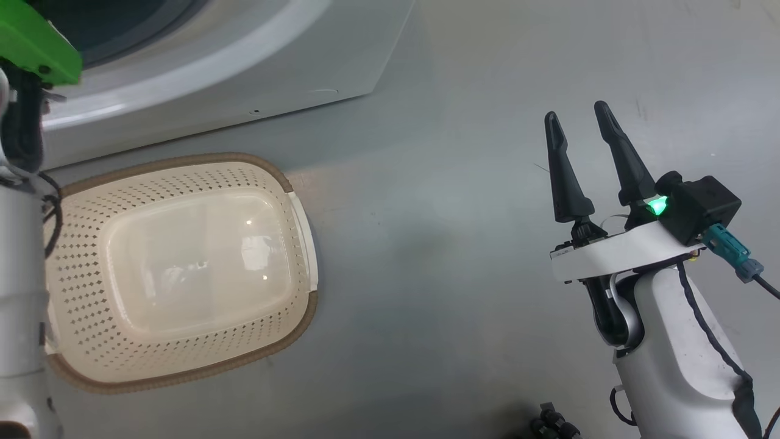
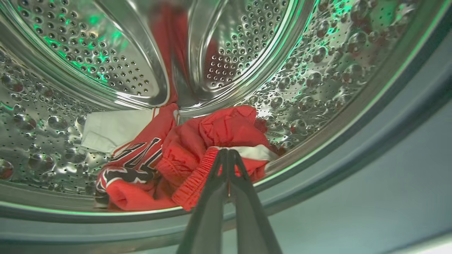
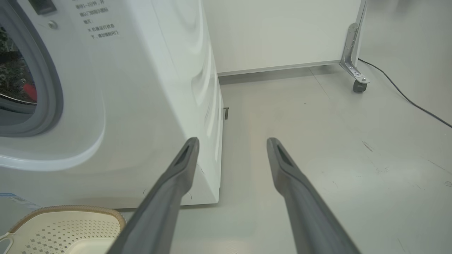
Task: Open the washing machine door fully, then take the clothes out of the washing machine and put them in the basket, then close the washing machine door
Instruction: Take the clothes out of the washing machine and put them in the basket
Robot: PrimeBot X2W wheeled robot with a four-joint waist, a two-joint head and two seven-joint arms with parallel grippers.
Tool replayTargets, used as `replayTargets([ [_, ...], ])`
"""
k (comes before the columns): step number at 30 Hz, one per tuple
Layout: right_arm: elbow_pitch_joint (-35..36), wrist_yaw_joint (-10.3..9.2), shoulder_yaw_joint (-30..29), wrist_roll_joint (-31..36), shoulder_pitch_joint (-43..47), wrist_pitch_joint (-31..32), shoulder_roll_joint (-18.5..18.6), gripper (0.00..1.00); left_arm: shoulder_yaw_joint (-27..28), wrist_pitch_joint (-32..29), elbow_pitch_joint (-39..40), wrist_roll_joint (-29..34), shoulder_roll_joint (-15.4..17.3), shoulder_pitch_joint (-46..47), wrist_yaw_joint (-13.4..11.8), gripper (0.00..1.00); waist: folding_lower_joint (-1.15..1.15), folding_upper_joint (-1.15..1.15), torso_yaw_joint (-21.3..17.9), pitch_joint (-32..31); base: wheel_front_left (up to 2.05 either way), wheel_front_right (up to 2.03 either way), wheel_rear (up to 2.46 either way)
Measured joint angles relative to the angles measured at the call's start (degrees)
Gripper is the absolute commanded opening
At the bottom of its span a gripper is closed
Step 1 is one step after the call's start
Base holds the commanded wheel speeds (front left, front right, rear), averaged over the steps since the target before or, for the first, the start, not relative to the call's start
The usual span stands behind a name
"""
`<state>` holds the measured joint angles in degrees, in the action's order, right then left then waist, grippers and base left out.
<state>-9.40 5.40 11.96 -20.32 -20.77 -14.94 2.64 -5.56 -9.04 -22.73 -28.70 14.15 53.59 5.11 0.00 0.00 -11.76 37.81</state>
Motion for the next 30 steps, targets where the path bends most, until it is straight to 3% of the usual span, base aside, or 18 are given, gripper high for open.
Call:
replayTargets([
  [11, -0.85, 0.02, -1.74, 2.35, 2.43, 0.00, 0.75, 1.00, -0.22, 9.75, 4.43, 0.59, -4.48, -10.31, -0.81, 0.00, 0.00, 0.00, 3.42, -4.00, 0.00, 0.00, 0.00],
  [12, -0.93, 0.02, -1.86, 2.41, 2.68, 0.00, 0.81, 1.00, -0.30, 10.25, 4.79, 0.78, -4.65, -11.27, -0.87, 0.15, 0.00, 0.00, 3.74, -4.44, 0.00, 0.00, 0.00],
  [13, -1.01, 0.02, -1.99, 2.46, 2.83, 0.00, 0.86, 1.00, -0.30, 10.94, 5.14, 1.10, -4.85, -12.20, -1.05, 0.37, 0.00, 0.00, 4.06, -4.87, 0.00, 0.00, 0.00],
  [14, -1.08, 0.02, -2.14, 2.59, 2.97, 0.00, 0.88, 1.00, -0.33, 11.68, 5.45, 1.19, -5.19, -13.14, -1.35, 0.74, 0.00, 0.00, 4.39, -5.31, 0.00, 0.00, 0.00],
  [16, -1.15, 0.07, -2.36, 2.85, 3.53, 0.00, 0.90, 1.00, -0.59, 12.90, 6.11, 1.69, -5.91, -15.02, -1.38, 1.00, 0.00, 0.00, 5.03, -6.19, 0.00, 0.00, 0.00],
  [30, -2.57, 0.51, -2.83, 3.81, 7.23, 0.00, 0.91, 1.00, -1.48, 18.84, 8.46, 2.26, -8.56, -29.18, -3.88, 1.00, 0.00, 0.00, 8.57, -13.50, 0.00, 0.00, 0.00],
])
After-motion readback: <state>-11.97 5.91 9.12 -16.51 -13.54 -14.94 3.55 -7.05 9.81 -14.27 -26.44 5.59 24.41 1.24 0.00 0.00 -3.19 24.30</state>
